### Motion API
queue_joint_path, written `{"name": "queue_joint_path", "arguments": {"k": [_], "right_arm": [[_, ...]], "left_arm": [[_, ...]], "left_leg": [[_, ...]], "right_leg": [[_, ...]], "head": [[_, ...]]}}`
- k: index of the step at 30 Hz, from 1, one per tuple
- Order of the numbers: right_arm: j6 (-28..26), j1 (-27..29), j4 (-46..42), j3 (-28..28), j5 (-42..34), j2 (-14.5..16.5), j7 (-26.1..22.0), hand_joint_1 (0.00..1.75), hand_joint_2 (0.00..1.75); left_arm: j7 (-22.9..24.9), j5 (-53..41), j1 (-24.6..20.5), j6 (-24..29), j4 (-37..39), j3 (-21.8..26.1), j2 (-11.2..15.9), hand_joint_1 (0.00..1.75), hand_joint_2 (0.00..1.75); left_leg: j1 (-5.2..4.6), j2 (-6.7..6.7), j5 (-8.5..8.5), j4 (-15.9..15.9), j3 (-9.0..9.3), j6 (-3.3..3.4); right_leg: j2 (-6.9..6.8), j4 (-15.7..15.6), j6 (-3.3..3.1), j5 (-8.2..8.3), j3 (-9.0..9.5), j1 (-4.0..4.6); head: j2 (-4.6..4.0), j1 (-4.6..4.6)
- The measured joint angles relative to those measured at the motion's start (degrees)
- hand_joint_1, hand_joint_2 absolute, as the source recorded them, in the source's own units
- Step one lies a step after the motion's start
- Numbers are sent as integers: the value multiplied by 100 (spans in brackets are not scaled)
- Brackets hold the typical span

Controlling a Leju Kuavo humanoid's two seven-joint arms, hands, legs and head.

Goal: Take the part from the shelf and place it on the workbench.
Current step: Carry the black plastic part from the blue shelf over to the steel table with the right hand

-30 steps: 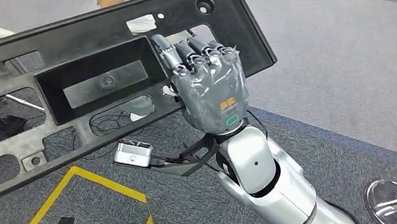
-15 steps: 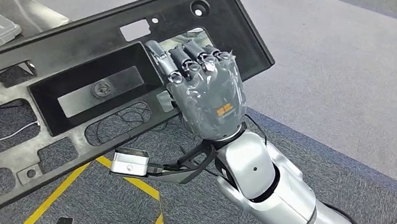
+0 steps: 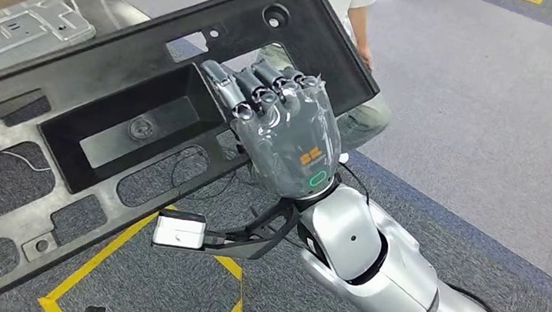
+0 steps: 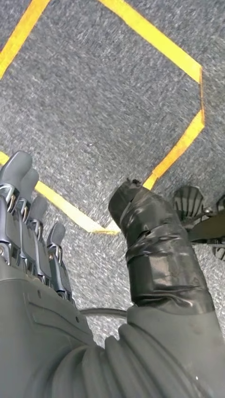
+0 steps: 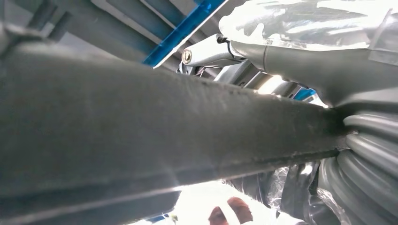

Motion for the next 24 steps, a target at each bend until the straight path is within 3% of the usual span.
{"name": "queue_joint_path", "arguments": {"k": [2, 4, 5, 7, 8, 10, 12, 14, 16, 17, 18, 19, 21, 23, 24], "right_arm": [[4, 9, -7, 5, 0, 2, 0, 175, 175], [14, 30, -8, 17, 0, 1, 0, 175, 175], [18, 36, -9, 23, 0, 1, 0, 175, 175], [28, 38, -27, 31, 0, 1, 0, 175, 175], [37, 38, -44, 34, 0, 1, 0, 175, 175], [57, 43, -86, 39, 0, 1, -1, 175, 175], [85, 50, -119, 45, 3, 1, -2, 175, 175], [114, 53, -150, 56, 14, 1, -8, 175, 175], [125, 60, -170, 74, 22, 1, -23, 175, 175], [125, 69, -172, 82, 19, 1, -36, 175, 175], [122, 77, -164, 88, 13, 1, -51, 175, 175], [117, 85, -154, 92, 5, 1, -69, 175, 175], [105, 88, -134, 100, -14, 1, -96, 175, 175], [93, 79, -124, 110, -25, 1, -109, 175, 175], [87, 74, -120, 115, -26, 2, -111, 175, 175]], "left_arm": [[-1, 0, -21, 1, 0, 0, 1, 0, 175], [-1, -1, -10, 4, 0, -1, 1, 0, 175], [-1, -1, 0, 8, 0, -1, 1, 0, 175], [-1, -1, 4, 18, 0, -5, 0, 0, 175], [-2, -1, -4, 22, 0, -8, -1, 0, 175], [-4, 4, -18, 28, 0, -14, -2, 0, 175], [-6, 10, -7, 34, 0, -16, 1, 0, 175], [-11, 11, 3, 35, 0, -20, 3, 0, 175], [-18, 10, -14, 25, 0, -26, 3, 0, 175], [-19, 10, -25, 17, 0, -30, 3, 0, 175], [-20, 10, -32, 9, 0, -32, 3, 0, 175], [-20, 10, -33, 3, 0, -34, 3, 0, 175], [-21, 10, -31, -6, 0, -36, 3, 0, 175], [-21, 10, -35, -17, 0, -38, -3, 0, 175], [-21, 10, -40, -21, 0, -39, -6, 0, 175]], "left_leg": [[34, 174, -288, 690, -365, -62], [80, 204, -265, 914, -505, -114], [102, 232, -110, 721, -412, -138], [103, 426, 236, -26, -18, -164], [85, 512, 323, -325, 140, -141], [36, 557, 296, -532, 242, -48], [45, 437, 282, -537, 254, 46], [61, 330, 272, -558, 301, 119], [54, 219, 259, -566, 327, 182], [42, 155, 254, -566, 330, 204], [30, 82, 250, -565, 333, 213], [20, 2, 247, -563, 340, 217], [9, -165, 238, -560, 366, 215], [8, -315, 224, -546, 371, 194], [14, -376, 223, -542, 353, 171]], "right_leg": [[-165, -6, -18, -23, 17, 6], [-318, -2, -6, -53, 29, 2], [-384, 5, 11, -71, 40, -2], [-500, 37, 67, -126, 69, 1], [-551, 56, 103, -157, 79, 11], [-639, 69, 172, -202, 104, 43], [-696, 70, 241, -249, 145, 38], [-514, 286, 296, -407, 85, 10], [-242, 947, 301, -721, -240, 3], [-183, 1341, 291, -861, -462, 7], [-155, 1631, 280, -918, -646, 11], [-141, 1730, 264, -864, -743, 13], [-73, 1307, 213, -470, -633, 14], [193, 563, 147, -94, -346, 6], [305, 318, 128, -20, -239, 3]], "head": [[0, -10], [0, -11], [0, -12], [0, -15], [0, -14], [0, -13], [0, -10], [0, 4], [0, 34], [0, 43], [0, 46], [0, 46], [0, 46], [0, 43], [0, 42]]}}
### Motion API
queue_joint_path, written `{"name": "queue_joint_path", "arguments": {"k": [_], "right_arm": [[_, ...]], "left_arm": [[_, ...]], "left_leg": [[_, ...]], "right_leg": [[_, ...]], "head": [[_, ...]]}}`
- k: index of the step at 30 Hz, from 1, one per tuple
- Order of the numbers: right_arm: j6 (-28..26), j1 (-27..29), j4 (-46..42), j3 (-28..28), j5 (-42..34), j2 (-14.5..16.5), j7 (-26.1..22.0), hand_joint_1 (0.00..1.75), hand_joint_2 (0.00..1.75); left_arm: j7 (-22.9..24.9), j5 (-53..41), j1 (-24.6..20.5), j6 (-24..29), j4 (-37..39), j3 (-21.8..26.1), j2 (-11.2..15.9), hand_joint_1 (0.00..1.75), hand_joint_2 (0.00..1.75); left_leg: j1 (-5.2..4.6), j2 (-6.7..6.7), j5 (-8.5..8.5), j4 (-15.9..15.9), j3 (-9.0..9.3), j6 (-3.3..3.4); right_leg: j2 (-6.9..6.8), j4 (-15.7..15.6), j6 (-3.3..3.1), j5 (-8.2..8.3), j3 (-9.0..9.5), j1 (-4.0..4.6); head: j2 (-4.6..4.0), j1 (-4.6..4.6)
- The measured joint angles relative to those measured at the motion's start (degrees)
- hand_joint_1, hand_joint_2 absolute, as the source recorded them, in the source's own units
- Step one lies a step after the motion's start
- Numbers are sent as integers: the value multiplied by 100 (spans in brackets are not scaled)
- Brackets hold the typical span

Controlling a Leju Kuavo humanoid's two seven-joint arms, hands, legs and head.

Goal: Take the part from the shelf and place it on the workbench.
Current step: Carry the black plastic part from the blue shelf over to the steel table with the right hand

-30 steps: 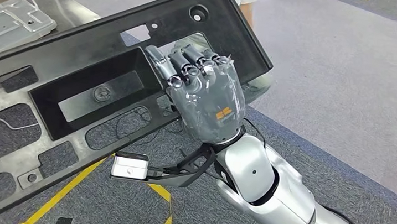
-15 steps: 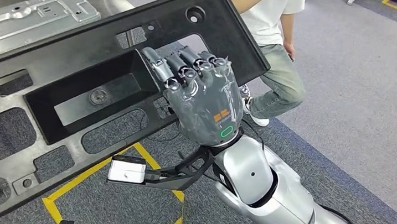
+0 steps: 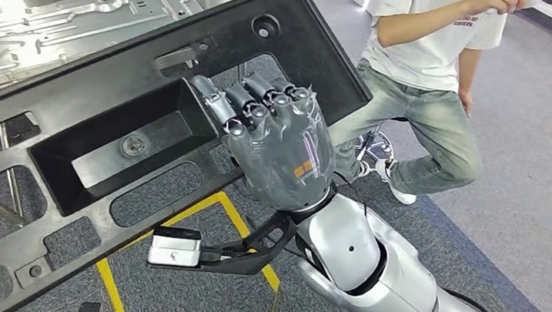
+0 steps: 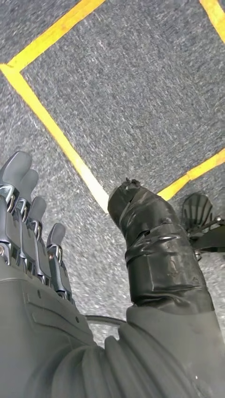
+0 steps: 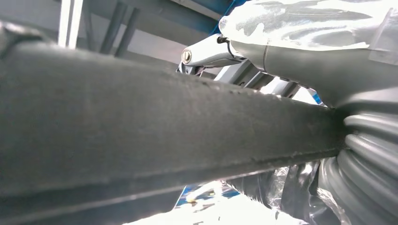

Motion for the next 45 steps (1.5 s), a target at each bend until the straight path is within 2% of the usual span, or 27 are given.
{"name": "queue_joint_path", "arguments": {"k": [1, 3, 4, 5, 7, 9, 10, 11, 14, 16, 18, 19, 21, 23, 25, 26, 27, 29, 30, 32, 33, 35, 38, 40, 41, 42, 45], "right_arm": [[-4, -5, 3, 4, 0, 1, -2, 175, 175], [-8, -13, 10, 7, 0, 8, -6, 175, 175], [-8, -16, 12, 8, 0, 17, -8, 175, 175], [-8, -22, 14, 8, 0, 30, -9, 175, 175], [-5, -29, 15, 9, -3, 50, -10, 175, 175], [0, -22, 22, 18, -7, 56, -11, 175, 175], [2, -16, 30, 25, -9, 56, -12, 175, 175], [3, -13, 37, 32, -10, 56, -13, 175, 175], [3, -18, 48, 41, -16, 63, -18, 175, 175], [3, -21, 49, 47, -25, 68, -27, 175, 175], [3, -22, 49, 55, -32, 74, -42, 175, 175], [2, -22, 49, 57, -34, 77, -50, 175, 175], [-2, -21, 44, 57, -45, 82, -60, 175, 175], [-4, -2, 43, 57, -61, 80, -63, 175, 175], [-4, 34, 45, 57, -70, 77, -62, 175, 175], [-5, 46, 45, 57, -72, 75, -63, 175, 175], [-5, 52, 46, 57, -72, 75, -63, 175, 175], [-3, 51, 45, 57, -73, 75, -65, 175, 175], [-2, 48, 45, 57, -74, 75, -66, 175, 175], [-1, 47, 46, 57, -74, 75, -68, 175, 175], [0, 44, 46, 57, -74, 76, -68, 175, 175], [2, 41, 48, 58, -74, 81, -68, 175, 175], [3, 42, 51, 58, -74, 89, -68, 175, 175], [4, 59, 52, 60, -75, 88, -67, 175, 175], [2, 66, 52, 60, -80, 87, -64, 175, 175], [-4, 71, 52, 60, -97, 87, -55, 175, 175], [-73, 72, 55, 57, -199, 86, 6, 175, 175]], "left_arm": [[0, -1, -1, -4, 0, -1, -3, 0, 175], [2, -1, 10, -7, 1, -2, 9, 0, 175], [1, -2, 23, -8, -1, -2, 6, 0, 175], [1, -3, 29, -8, -2, -2, 3, 0, 175], [0, -2, 17, -7, -4, -2, -13, 0, 175], [0, 2, -1, -6, -4, -3, -11, 0, 175], [0, 3, 3, -5, -4, -4, -11, 0, 175], [0, 4, 10, -5, -4, -5, -11, 0, 175], [0, 4, 9, -5, -5, -7, -6, 0, 175], [1, 5, -4, -5, -6, -8, -5, 0, 175], [6, 7, 8, -5, -7, -9, -6, 0, 175], [10, 7, 20, -5, -7, -9, -6, 0, 175], [20, 6, 25, -4, -7, -9, -6, 0, 175], [24, 5, 11, -3, -7, -9, -6, 0, 175], [24, 4, 5, -3, -7, -9, -5, 0, 175], [24, 4, 7, -2, -7, -10, -5, 0, 175], [24, 4, 10, 0, -7, -10, -4, 0, 175], [24, 4, 10, 6, -7, -11, -11, 0, 175], [25, 5, 6, 8, -7, -12, -17, 0, 175], [27, 5, 8, 12, -7, -13, -27, 0, 175], [28, 6, 18, 14, -7, -13, -25, 0, 175], [29, 6, 48, 21, -8, -13, -26, 0, 175], [28, 5, 22, 25, -11, -13, -34, 0, 175], [30, 7, 5, 25, -11, -14, -34, 0, 175], [32, 7, 11, 26, -11, -14, -32, 0, 175], [33, 7, 19, 26, -11, -15, -30, 0, 175], [37, 11, 21, 31, -11, -18, -24, 0, 175]], "left_leg": [[16, -61, 3, 2, -22, -30], [41, -173, 19, -28, -49, -111], [32, -129, 6, -16, -50, -148], [16, -3, -49, 66, -82, -183], [8, 358, -298, 570, -317, -246], [47, 519, -505, 1181, -652, -305], [65, 545, -485, 1289, -725, -329], [78, 570, -372, 1195, -693, -349], [59, 817, 49, 276, -239, -348], [11, 908, 63, 18, -116, -253], [-1, 801, 49, 13, -111, -149], [9, 745, 48, -5, -92, -116], [40, 640, 53, -40, -47, -49], [47, 532, 47, -47, -34, -3], [36, 391, 39, -45, -26, 16], [32, 314, 33, -43, -17, 19], [29, 231, 28, -42, -3, 15], [29, 83, 13, -36, 16, -7], [30, 16, 9, -27, 7, -29], [65, -94, 17, -27, -35, -100], [79, -153, 26, -40, -49, -143], [77, -48, -9, -2, -75, -213], [58, 447, -383, 748, -435, -292], [74, 554, -559, 1318, -742, -329], [82, 571, -510, 1356, -774, -343], [91, 583, -368, 1180, -691, -352], [81, 637, 39, 187, -167, -329]], "right_leg": [[68, -130, -12, 5, 59, 10], [-21, -205, -38, -9, 120, 18], [-84, -247, -62, -1, 154, 10], [-155, -285, -94, 5, 191, -12], [-309, -326, -140, 0, 245, -25], [-471, -321, -160, -31, 265, -13], [-548, -315, -158, -51, 277, -12], [-620, -306, -149, -75, 290, -14], [-814, -240, -77, -173, 332, -11], [-909, -216, -10, -227, 351, 18], [-998, -236, 52, -260, 393, 39], [-976, -218, 86, -292, 410, 32], [-770, 74, 136, -486, 301, 10], [-527, 780, 151, -811, -60, -1], [-458, 1331, 148, -926, -405, 0], [-446, 1326, 138, -822, -450, 0], [-424, 1103, 120, -619, -386, 0], [-215, 354, 63, -191, -88, -4], [-84, 44, 40, -79, 45, -9], [64, -191, 7, -69, 149, 6], [22, -232, -6, -69, 174, 9], [-103, -300, -54, -47, 234, -15], [-313, -364, -114, -49, 315, -29], [-436, -356, -128, -75, 327, -20], [-481, -350, -123, -89, 332, -21], [-518, -340, -111, -105, 338, -25], [-578, -288, -36, -170, 346, -19]], "head": [[0, -3], [0, 0], [0, -6], [0, -32], [0, -82], [0, -100], [0, -102], [0, -102], [0, -108], [0, -109], [0, -105], [0, -99], [0, -80], [0, -62], [0, -58], [0, -59], [0, -58], [0, -62], [0, -70], [0, -73], [0, -69], [0, -74], [0, -131], [0, -134], [0, -135], [0, -135], [0, -135]]}}
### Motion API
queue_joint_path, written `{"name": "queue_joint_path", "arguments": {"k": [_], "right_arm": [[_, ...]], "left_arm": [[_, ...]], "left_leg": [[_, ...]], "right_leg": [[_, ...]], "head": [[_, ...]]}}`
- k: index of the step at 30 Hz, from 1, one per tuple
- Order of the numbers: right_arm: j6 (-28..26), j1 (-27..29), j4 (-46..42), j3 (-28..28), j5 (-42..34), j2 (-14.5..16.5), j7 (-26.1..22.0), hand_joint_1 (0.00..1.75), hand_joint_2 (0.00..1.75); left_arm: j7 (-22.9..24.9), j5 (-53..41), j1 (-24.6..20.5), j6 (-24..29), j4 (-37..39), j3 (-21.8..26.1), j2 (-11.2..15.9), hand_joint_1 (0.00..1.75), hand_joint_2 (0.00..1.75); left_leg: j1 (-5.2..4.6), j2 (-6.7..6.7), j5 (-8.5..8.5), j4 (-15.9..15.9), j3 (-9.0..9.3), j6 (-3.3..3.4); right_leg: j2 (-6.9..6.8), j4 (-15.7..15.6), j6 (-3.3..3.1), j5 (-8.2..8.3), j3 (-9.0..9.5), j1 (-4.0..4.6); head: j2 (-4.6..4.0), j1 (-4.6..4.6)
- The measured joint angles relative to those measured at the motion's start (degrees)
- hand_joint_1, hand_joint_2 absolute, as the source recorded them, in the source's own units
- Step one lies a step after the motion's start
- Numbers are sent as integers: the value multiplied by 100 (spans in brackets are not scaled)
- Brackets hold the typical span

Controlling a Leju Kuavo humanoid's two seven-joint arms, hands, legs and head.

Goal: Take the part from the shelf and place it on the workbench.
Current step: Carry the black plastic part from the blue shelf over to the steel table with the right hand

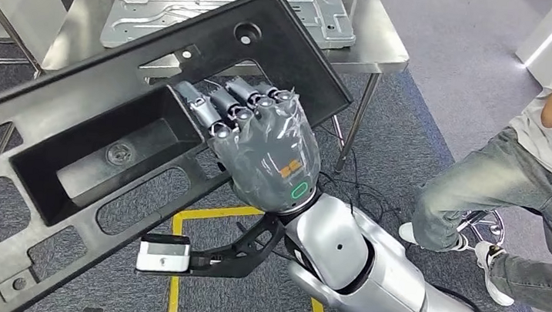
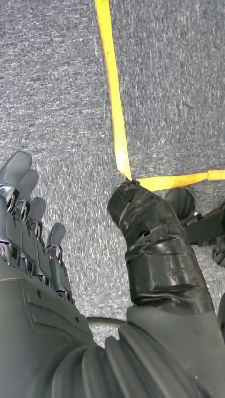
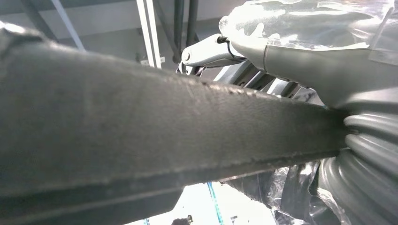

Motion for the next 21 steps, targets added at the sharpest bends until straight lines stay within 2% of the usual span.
{"name": "queue_joint_path", "arguments": {"k": [1, 4, 6, 7, 9, 10, 11, 12, 14, 15, 16, 17, 20, 21], "right_arm": [[-27, 1, 2, -2, -29, -1, 19, 175, 175], [-57, 6, 15, -6, -72, -9, 37, 175, 175], [-50, 3, 26, -9, -83, -15, 38, 175, 175], [-42, 2, 31, -10, -92, -17, 40, 175, 175], [-10, 11, 49, -11, -112, -22, 48, 175, 175], [6, 21, 63, -11, -119, -26, 51, 175, 175], [18, 31, 78, -11, -124, -31, 54, 175, 175], [26, 37, 92, -11, -132, -37, 55, 175, 175], [43, 30, 109, -11, -159, -46, 58, 175, 175], [52, 18, 113, -11, -173, -49, 60, 175, 175], [61, 7, 116, -11, -184, -50, 61, 175, 175], [69, -4, 122, -11, -191, -51, 64, 175, 175], [100, -29, 142, -13, -204, -59, 74, 175, 175], [106, -39, 143, -13, -206, -60, 79, 175, 175]], "left_arm": [[2, 3, -4, 4, 0, -6, 0, 0, 175], [8, 12, 4, 14, 0, -33, 0, 0, 175], [9, 3, 4, 21, 0, -46, -1, 0, 175], [9, -3, -3, 26, 0, -57, -2, 0, 175], [9, -11, -15, 30, 0, -82, -1, 0, 175], [8, -11, -16, 30, 0, -92, 1, 0, 175], [5, -12, -14, 28, 0, -102, 2, 0, 175], [1, -16, -13, 27, 0, -110, 3, 0, 175], [-18, -35, -14, 25, 0, -123, 2, 0, 175], [-28, -48, -17, 23, 0, -130, -1, 0, 175], [-37, -56, -20, 23, 0, -142, -3, 0, 175], [-45, -63, -21, 22, 0, -161, -5, 0, 175], [-56, -75, -17, 25, -1, -231, 8, 0, 175], [-57, -81, -18, 27, -2, -247, 13, 0, 175]], "left_leg": [[-14, 10, 19, -160, 84, 33], [-34, -7, -10, -216, 110, 162], [-26, -15, -13, -242, 150, 238], [-24, -17, -16, -253, 167, 270], [-41, -32, -31, -252, 176, 312], [-53, -44, -35, -251, 178, 321], [-63, -59, -40, -250, 183, 327], [-72, -79, -43, -250, 192, 329], [-84, -122, -52, -249, 221, 326], [-98, -140, -61, -241, 225, 316], [-103, -152, -65, -238, 222, 300], [-102, -157, -65, -235, 215, 278], [-97, -153, -85, -229, 208, 191], [-95, -141, -163, -125, 166, 162]], "right_leg": [[-7, 11, 29, -14, -4, 11], [-8, 3, 116, -35, 2, 23], [33, 190, 169, -168, -66, 8], [63, 458, 184, -310, -193, 4], [101, 1226, 188, -624, -594, 10], [107, 1531, 185, -700, -775, 11], [109, 1656, 175, -673, -873, 14], [111, 1556, 154, -537, -857, 18], [139, 856, 76, -106, -564, 44], [161, 475, 34, 45, -394, 59], [181, 213, 5, 125, -277, 75], [194, 85, -12, 136, -224, 92], [184, -10, -49, 155, -164, 76], [174, -47, -74, 173, -134, 53]], "head": [[0, 3], [0, 9], [0, 20], [0, 30], [0, 49], [0, 51], [0, 52], [0, 52], [0, 53], [0, 51], [0, 49], [0, 49], [0, 50], [0, 37]]}}
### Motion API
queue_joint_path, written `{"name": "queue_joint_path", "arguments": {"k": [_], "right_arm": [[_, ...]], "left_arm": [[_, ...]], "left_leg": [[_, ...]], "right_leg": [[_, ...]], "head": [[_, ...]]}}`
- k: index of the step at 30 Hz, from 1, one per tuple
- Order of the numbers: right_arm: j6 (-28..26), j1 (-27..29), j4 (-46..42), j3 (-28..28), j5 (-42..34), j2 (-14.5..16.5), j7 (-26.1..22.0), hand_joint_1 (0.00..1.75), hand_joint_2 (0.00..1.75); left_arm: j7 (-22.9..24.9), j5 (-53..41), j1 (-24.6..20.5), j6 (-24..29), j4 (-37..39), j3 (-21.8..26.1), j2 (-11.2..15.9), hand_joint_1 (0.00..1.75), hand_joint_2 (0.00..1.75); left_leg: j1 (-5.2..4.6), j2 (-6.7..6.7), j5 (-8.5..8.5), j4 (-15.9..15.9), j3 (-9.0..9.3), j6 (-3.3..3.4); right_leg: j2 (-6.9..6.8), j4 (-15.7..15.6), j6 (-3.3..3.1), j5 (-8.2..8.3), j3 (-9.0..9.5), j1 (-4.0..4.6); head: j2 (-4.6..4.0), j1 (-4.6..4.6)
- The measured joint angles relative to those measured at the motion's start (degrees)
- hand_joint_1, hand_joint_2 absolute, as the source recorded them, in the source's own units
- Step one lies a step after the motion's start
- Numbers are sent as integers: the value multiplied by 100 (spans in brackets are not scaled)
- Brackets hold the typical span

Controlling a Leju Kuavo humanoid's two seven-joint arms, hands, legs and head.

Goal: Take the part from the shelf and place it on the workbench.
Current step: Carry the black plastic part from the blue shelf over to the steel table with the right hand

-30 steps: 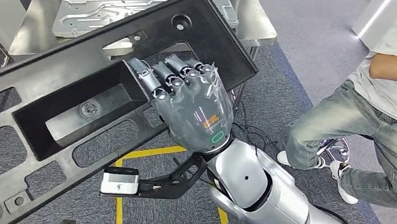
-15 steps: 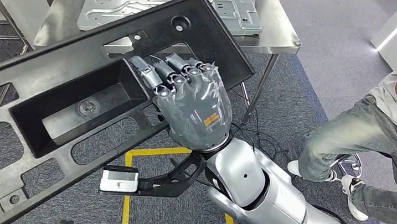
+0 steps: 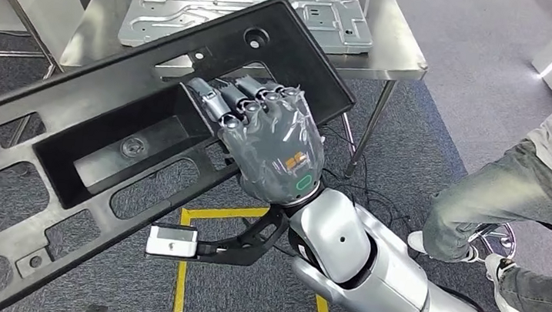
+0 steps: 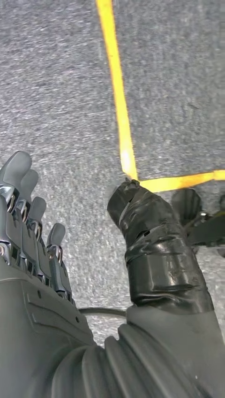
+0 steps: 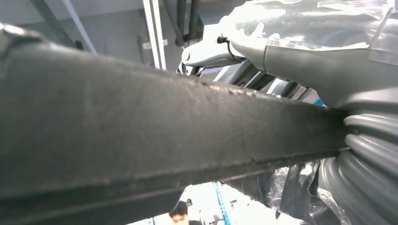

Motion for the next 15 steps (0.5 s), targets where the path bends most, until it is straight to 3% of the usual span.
{"name": "queue_joint_path", "arguments": {"k": [3, 5, 6, 7, 8, 10, 15], "right_arm": [[4, -16, 3, 0, -6, -1, 13, 175, 175], [5, -9, 13, 0, -8, -1, 15, 175, 175], [6, -7, 18, 0, -8, -1, 15, 175, 175], [7, -7, 22, 0, -8, -1, 16, 175, 175], [7, -8, 24, 0, -8, -1, 16, 175, 175], [7, -17, 26, 0, -8, -1, 16, 175, 175], [13, -30, 29, 0, -8, -2, 18, 175, 175]], "left_arm": [[-2, -22, -6, 2, -3, -18, 2, 0, 175], [-1, -26, 2, 2, -3, -22, 4, 0, 175], [-1, -26, 7, 2, -3, -23, 8, 0, 175], [-1, -26, 8, 3, -3, -24, 12, 0, 175], [-1, -26, 4, 3, -3, -24, 16, 0, 175], [-1, -26, -14, 3, -3, -28, 15, 0, 175], [7, -26, -7, 2, -3, -45, 11, 0, 175]], "left_leg": [[39, 41, -469, 910, -416, -88], [68, 60, -595, 1393, -661, -136], [81, 72, -503, 1342, -645, -152], [94, 87, -328, 1077, -521, -163], [104, 106, -135, 679, -334, -173], [92, 120, 65, 68, -29, -146], [74, 91, 49, -70, 45, 60]], "right_leg": [[-28, -44, -44, 23, 38, -29], [-34, -37, -41, 17, 35, -31], [-35, -28, -32, 10, 36, -35], [-34, -13, -14, -3, 39, -44], [-35, 12, 14, -24, 40, -52], [-34, 74, 85, -71, 20, -39], [-33, 186, 214, -172, -27, -27]], "head": [[0, -27], [0, -25], [0, -26], [0, -25], [0, -25], [0, -29], [0, -20]]}}
